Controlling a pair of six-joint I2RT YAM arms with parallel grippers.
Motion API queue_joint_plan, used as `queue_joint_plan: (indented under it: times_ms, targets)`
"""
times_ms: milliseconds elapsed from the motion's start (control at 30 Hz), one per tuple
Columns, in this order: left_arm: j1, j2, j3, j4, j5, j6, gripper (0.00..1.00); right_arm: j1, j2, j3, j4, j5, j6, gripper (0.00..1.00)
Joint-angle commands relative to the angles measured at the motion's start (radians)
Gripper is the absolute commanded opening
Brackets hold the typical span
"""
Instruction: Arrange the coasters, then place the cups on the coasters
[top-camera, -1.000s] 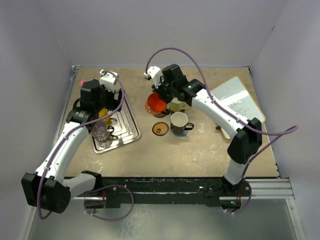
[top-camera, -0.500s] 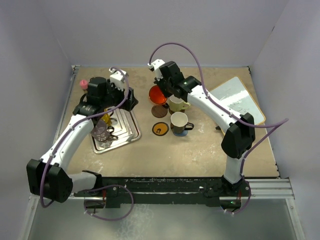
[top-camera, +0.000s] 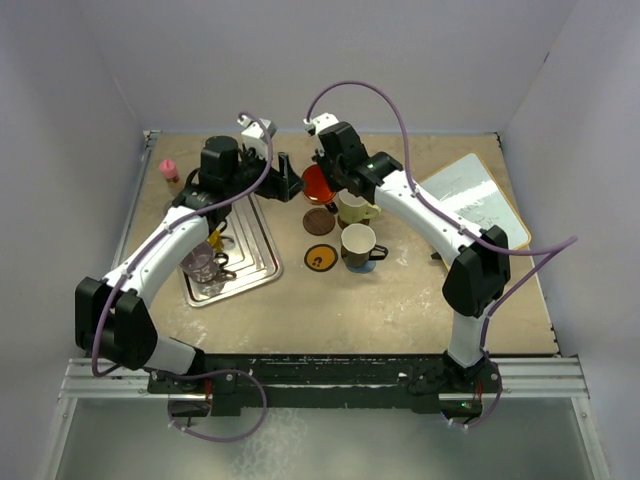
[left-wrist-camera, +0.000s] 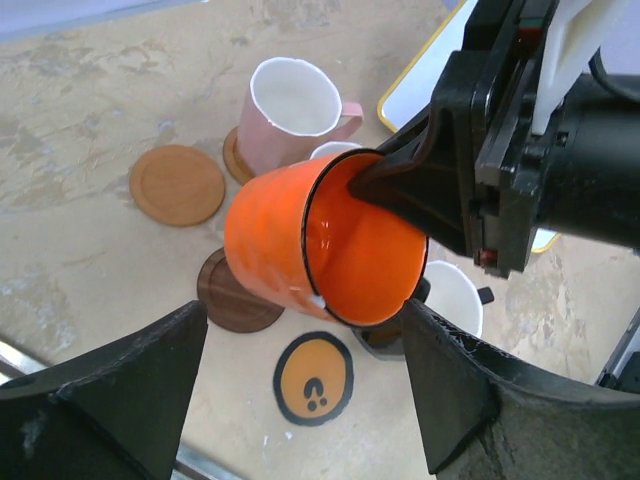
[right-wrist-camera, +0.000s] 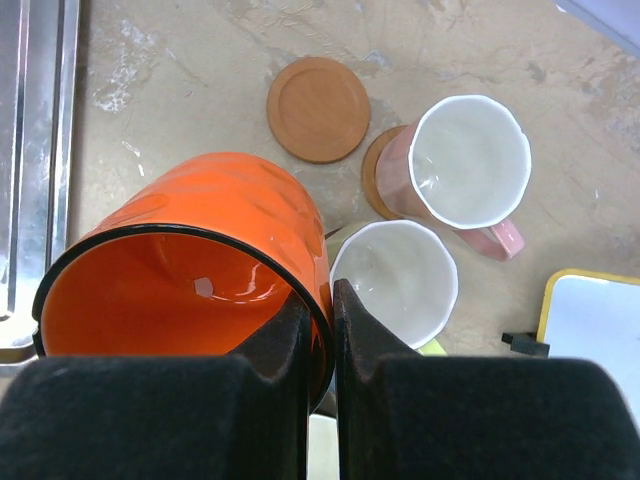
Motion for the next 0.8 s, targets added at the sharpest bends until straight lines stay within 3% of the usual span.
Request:
queue_joint_plan:
  times_ms: [0,500,767]
  targets:
    - [-0.028,0.037,0.070,0.072,-0.066,-0.038,0.72,0.005,-0.060,0.083,0.076,0.042,0.079,0.00]
    - [-0.063,0.142,0.134,0.064,-0.176,0.027,0.60,0.037,-0.095,0.036,0.081,0.008,0.122,0.00]
    - [-0.065,0.172,0.142,0.049,-0.169,0.076,0.28,0.039,-0.103,0.035,0.078,-0.036,0.117,0.00]
